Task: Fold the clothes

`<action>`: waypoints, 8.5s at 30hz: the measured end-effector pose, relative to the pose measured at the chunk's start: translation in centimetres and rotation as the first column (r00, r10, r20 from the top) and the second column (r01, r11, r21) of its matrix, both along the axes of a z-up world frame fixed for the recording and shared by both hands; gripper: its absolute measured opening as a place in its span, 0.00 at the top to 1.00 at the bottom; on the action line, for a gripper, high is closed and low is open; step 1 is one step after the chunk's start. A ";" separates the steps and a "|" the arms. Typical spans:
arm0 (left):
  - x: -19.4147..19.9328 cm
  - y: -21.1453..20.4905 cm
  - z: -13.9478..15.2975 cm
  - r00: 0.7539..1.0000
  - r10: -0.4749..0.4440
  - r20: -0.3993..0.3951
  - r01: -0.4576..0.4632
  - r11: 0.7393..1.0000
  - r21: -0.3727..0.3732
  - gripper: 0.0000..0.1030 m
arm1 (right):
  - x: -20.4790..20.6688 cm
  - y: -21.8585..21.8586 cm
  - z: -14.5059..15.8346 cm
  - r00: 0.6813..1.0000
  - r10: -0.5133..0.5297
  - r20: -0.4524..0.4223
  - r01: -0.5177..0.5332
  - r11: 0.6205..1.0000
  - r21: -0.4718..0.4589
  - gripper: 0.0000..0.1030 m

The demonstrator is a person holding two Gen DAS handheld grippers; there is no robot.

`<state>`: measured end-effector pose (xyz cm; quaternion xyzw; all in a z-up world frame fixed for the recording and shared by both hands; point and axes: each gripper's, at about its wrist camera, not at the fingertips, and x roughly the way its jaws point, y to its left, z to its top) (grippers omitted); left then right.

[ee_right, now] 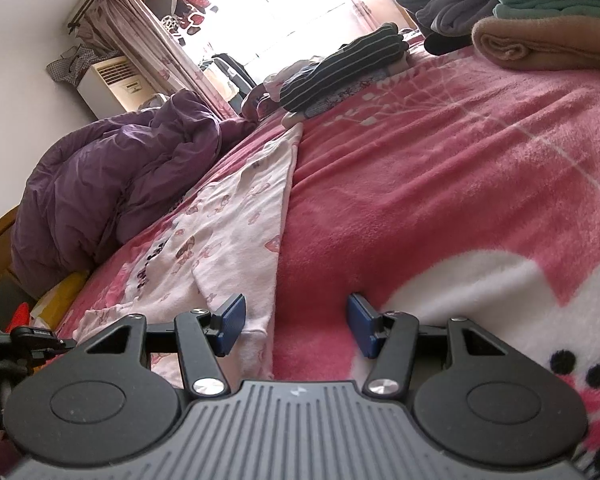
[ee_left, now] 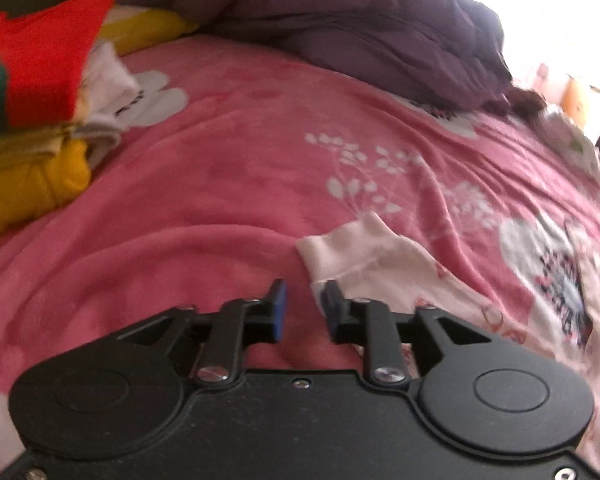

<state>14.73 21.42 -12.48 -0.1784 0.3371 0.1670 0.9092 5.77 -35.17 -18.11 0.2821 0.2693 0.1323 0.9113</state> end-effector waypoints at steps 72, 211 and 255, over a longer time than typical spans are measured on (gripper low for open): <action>-6.8 -20.3 -0.8 0.907 -0.398 0.141 0.418 0.892 -0.170 0.26 | 19.7 6.1 8.8 0.978 0.208 0.000 -0.189 0.889 -0.417 0.60; -10.0 -20.5 -2.7 0.901 -0.401 0.164 0.421 0.721 -0.551 0.30 | -2.8 -3.7 1.6 0.938 -0.118 -0.326 0.209 0.943 0.260 0.56; -10.6 -15.2 -0.8 0.975 -0.194 0.104 0.219 0.809 -0.546 0.70 | -6.9 1.4 3.1 0.966 -0.053 -0.252 0.115 0.965 0.236 0.80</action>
